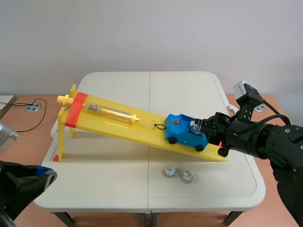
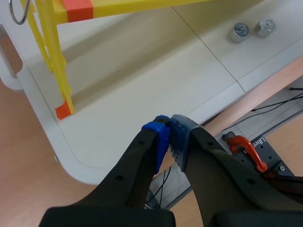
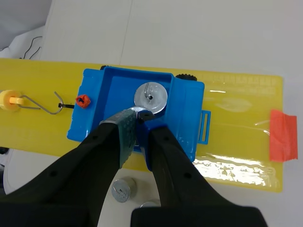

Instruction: Place the four metal weights on the blue cart on the ramp.

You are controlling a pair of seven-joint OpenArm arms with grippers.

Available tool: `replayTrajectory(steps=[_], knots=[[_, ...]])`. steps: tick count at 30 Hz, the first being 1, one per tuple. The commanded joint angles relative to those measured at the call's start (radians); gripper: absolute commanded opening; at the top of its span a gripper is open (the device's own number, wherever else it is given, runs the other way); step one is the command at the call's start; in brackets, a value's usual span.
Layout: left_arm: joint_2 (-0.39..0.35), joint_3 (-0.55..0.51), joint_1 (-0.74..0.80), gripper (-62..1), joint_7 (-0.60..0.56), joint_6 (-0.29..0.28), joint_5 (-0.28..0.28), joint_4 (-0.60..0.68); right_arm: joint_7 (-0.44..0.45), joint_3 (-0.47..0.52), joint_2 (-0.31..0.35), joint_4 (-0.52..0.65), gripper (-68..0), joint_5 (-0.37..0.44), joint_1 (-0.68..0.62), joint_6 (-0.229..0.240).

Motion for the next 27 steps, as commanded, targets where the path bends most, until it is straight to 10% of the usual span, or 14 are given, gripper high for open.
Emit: replayTrajectory(steps=[1, 16, 27], knots=[[0.013, -0.019, -0.003, -57.8, -0.081, -0.025, -0.074, 0.073, 0.146, -0.011, 0.027, 0.069, -66.9, 0.070, 0.123, 0.117], [0.013, -0.019, -0.003, -57.8, -0.081, -0.025, -0.074, 0.073, 0.146, -0.052, 0.028, 0.064, -66.1, 0.025, 0.120, 0.112], [0.013, -0.019, -0.003, -57.8, -0.081, -0.025, -0.074, 0.073, 0.161, 0.019, 0.034, 0.069, -41.9, 0.023, 0.106, 0.115]])
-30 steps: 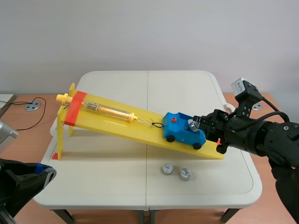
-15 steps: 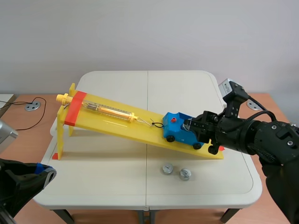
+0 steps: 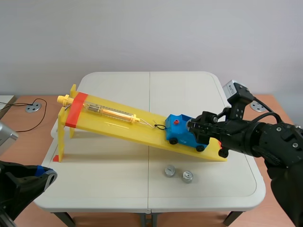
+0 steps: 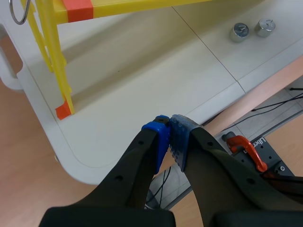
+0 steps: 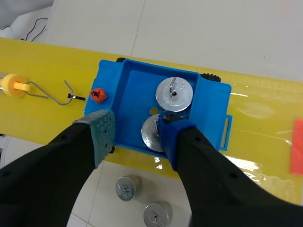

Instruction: Place the four metal weights on the blue cart on the ramp.

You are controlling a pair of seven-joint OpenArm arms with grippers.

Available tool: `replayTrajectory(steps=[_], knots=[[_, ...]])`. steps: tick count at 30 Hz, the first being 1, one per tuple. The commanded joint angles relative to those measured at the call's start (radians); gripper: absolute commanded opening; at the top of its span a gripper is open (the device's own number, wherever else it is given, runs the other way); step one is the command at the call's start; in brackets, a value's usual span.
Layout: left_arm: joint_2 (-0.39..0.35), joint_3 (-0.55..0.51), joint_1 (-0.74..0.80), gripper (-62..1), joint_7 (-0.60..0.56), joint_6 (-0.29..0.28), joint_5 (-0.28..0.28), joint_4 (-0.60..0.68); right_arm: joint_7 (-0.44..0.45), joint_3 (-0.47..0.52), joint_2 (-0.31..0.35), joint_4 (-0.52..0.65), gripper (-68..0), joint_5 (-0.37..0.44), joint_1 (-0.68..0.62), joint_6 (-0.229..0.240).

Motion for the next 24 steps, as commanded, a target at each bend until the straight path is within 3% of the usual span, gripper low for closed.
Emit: replayTrajectory(steps=[1, 8, 19, 24], knots=[[0.014, -0.019, -0.003, -57.8, -0.081, -0.025, -0.074, 0.073, 0.157, 0.063, 0.036, 0.089, -41.0, 0.069, 0.086, 0.097], [0.014, -0.019, -0.003, -57.8, -0.081, -0.025, -0.074, 0.073, 0.146, 0.146, 0.114, 0.245, -39.8, 0.102, -0.021, 0.147], [0.014, -0.019, -0.003, -57.8, -0.081, -0.025, -0.074, 0.073, 0.125, 0.157, 0.309, 0.565, -39.2, 0.102, -0.275, 0.147], [0.014, -0.019, -0.003, -57.8, -0.081, -0.025, -0.074, 0.073, 0.111, 0.157, 0.367, 0.660, -39.2, 0.101, -0.381, 0.147]])
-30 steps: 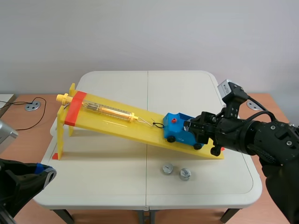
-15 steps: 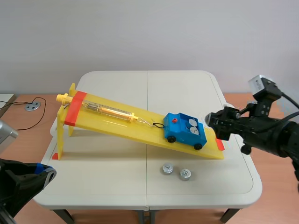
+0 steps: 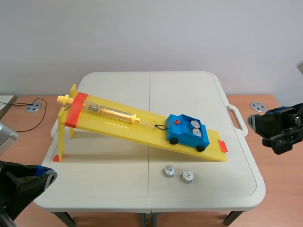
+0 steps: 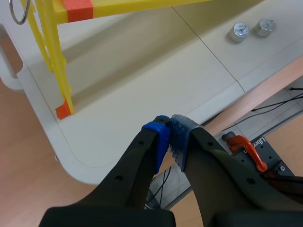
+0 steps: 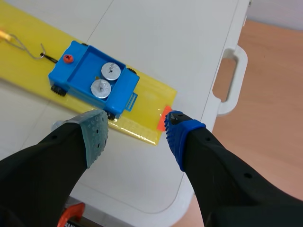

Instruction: Place the four metal weights on the blue cart on the ramp.

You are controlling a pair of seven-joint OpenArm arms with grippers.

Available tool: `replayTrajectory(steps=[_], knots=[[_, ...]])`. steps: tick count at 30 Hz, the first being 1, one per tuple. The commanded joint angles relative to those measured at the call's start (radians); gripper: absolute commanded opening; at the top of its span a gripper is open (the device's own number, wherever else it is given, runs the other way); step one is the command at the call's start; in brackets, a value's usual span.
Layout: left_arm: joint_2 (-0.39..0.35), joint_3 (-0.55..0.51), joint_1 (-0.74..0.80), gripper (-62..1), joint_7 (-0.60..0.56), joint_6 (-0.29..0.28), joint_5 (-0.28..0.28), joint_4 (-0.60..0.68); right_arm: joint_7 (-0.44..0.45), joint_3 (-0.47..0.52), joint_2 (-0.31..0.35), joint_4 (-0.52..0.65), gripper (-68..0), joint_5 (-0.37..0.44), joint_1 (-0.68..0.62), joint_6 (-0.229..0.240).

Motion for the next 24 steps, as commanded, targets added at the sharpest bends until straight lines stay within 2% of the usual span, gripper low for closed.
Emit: replayTrajectory(steps=[1, 6, 12, 17, 24], knots=[[0.014, -0.019, -0.003, -57.8, -0.081, -0.025, -0.074, 0.073, 0.110, 0.006, 0.071, 0.100, -39.2, 0.093, -0.005, 0.063], [0.014, -0.019, -0.003, -57.7, -0.081, -0.025, -0.074, 0.073, 0.086, 0.006, 0.092, 0.140, -39.2, 0.092, -0.096, 0.063], [0.014, -0.019, -0.003, -57.8, -0.081, -0.025, -0.074, 0.073, 0.106, -0.032, 0.090, 0.133, -39.3, 0.028, -0.127, 0.062], [0.014, -0.019, -0.003, -57.8, -0.081, -0.025, -0.074, 0.073, 0.197, -0.100, 0.079, 0.117, -39.3, -0.090, -0.118, 0.048], [0.014, -0.019, -0.003, -57.8, -0.081, -0.025, -0.074, 0.073, 0.262, -0.207, 0.019, 0.061, -39.3, -0.227, -0.072, 0.006]])
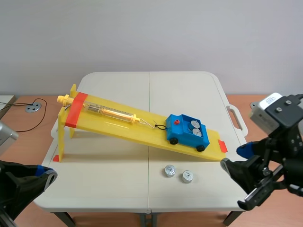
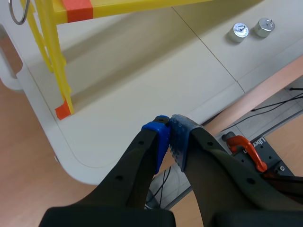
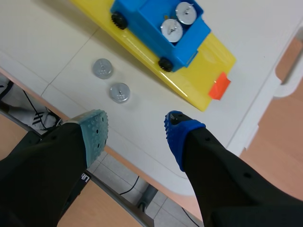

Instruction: Place the four metal weights on the blue cart on the ramp.

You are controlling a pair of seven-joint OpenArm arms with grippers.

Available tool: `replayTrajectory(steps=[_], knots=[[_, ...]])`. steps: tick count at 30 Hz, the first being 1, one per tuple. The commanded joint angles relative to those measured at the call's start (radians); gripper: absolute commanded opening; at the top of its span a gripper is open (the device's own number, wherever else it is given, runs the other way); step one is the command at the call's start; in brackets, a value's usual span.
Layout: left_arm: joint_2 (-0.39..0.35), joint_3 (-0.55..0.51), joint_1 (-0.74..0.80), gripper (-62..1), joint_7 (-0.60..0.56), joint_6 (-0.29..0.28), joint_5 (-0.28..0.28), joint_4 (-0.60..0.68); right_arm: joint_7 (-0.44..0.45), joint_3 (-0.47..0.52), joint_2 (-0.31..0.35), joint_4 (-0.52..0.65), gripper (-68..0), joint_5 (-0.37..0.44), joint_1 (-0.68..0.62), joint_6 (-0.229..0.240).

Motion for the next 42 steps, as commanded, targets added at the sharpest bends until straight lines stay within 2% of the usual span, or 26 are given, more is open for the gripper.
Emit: replayTrajectory(steps=[1, 14, 22, 33, 42], knots=[[0.014, -0.019, -0.003, -57.8, -0.081, -0.025, -0.074, 0.073, 0.157, -0.013, -0.002, -0.001, -39.3, 0.005, 0.083, -0.022], [0.016, -0.019, -0.003, -57.8, -0.081, -0.025, -0.074, 0.073, 0.248, -0.157, -0.122, -0.229, -39.3, -0.124, 0.256, -0.091], [0.016, -0.019, -0.003, -57.8, -0.081, -0.025, -0.074, 0.073, 0.294, -0.239, -0.167, -0.348, -39.3, -0.195, 0.340, -0.148], [0.019, -0.019, -0.003, -57.8, -0.081, -0.025, -0.074, 0.073, 0.347, -0.304, -0.225, -0.484, -39.9, -0.240, 0.431, -0.157], [0.019, -0.019, -0.003, -57.8, -0.081, -0.025, -0.074, 0.073, 0.365, -0.365, -0.265, -0.560, -39.9, -0.288, 0.487, -0.202]])
